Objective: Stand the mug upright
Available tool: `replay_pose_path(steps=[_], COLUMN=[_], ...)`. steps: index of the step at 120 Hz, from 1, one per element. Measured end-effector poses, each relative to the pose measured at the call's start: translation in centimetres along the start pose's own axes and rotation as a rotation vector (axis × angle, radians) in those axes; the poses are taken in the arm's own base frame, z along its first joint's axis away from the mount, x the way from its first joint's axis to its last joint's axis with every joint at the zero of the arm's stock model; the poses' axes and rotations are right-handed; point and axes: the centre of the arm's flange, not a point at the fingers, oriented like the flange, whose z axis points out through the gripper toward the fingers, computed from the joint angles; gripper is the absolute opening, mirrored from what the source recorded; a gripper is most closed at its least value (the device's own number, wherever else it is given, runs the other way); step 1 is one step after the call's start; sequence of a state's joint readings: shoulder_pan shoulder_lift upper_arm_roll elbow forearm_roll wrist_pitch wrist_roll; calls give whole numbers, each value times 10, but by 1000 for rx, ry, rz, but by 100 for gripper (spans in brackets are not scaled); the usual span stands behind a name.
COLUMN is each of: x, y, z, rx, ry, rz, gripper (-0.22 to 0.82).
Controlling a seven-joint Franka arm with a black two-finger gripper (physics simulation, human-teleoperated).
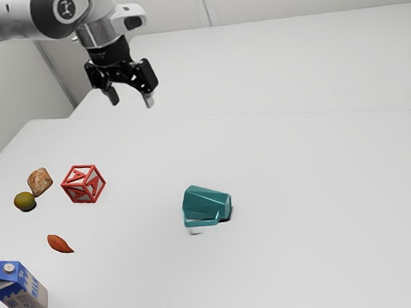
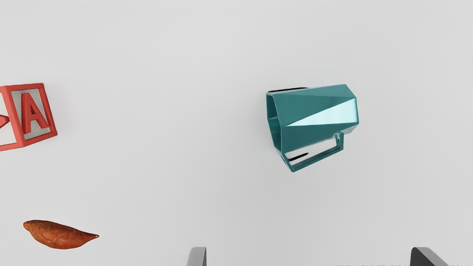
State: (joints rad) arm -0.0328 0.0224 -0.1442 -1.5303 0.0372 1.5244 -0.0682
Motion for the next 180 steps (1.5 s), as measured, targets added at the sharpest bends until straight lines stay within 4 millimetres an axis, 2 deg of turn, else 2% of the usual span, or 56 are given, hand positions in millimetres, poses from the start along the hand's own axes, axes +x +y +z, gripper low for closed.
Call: replay_pose_path(steps=[11, 22, 45, 65, 80, 96, 106, 127, 148, 165, 180], x=[2, 2, -3, -12, -25, -29, -29, -35, -38, -31, -25], y=[5, -1, -38, -67, -78, -47, -41, -55, -60, -73, -81], z=[5, 6, 11, 33, 60, 97, 118, 164, 211, 254, 282], rx=[-1, -1, -6, -78, -155, -270, -341, -479, -592, -649, -710], ry=[-10, -19, -44, -76, -84, -81, -68, -30, 3, 17, 47], rz=[5, -9, -82, -152, -172, -96, -73, -83, -65, -48, -32], gripper=[60, 60, 60, 60, 60, 60, 60, 60, 60, 60, 60])
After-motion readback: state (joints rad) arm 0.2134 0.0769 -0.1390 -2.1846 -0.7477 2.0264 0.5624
